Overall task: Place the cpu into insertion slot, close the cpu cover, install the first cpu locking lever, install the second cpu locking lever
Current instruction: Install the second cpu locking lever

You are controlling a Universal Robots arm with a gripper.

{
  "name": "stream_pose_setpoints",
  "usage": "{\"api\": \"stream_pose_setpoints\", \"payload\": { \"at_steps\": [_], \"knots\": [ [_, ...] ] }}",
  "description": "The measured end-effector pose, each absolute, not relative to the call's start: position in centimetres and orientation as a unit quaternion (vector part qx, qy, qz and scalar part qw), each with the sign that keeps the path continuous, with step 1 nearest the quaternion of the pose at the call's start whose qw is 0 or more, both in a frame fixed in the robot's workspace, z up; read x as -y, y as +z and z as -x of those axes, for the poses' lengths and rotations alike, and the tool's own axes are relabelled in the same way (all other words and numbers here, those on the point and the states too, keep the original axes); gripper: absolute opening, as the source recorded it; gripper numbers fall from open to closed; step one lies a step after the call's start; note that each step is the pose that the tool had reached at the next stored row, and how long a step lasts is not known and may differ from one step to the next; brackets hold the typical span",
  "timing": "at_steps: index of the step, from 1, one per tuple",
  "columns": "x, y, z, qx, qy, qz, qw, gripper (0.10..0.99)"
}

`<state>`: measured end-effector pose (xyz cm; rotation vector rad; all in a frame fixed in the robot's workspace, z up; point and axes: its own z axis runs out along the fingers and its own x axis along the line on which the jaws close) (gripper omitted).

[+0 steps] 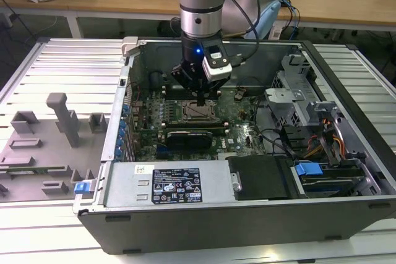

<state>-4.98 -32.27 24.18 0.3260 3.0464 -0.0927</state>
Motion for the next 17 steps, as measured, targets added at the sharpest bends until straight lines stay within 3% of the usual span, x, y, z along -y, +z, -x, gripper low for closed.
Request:
{"api": "stream_pose_setpoints", "payload": {
  "at_steps": [10,17],
  "knots": [
    [35.2,24.1,5.2,-0.994,0.004,-0.101,0.035,0.106],
    [35.7,23.4,5.8,-0.997,0.011,-0.065,0.034,0.106]
  ]
}}
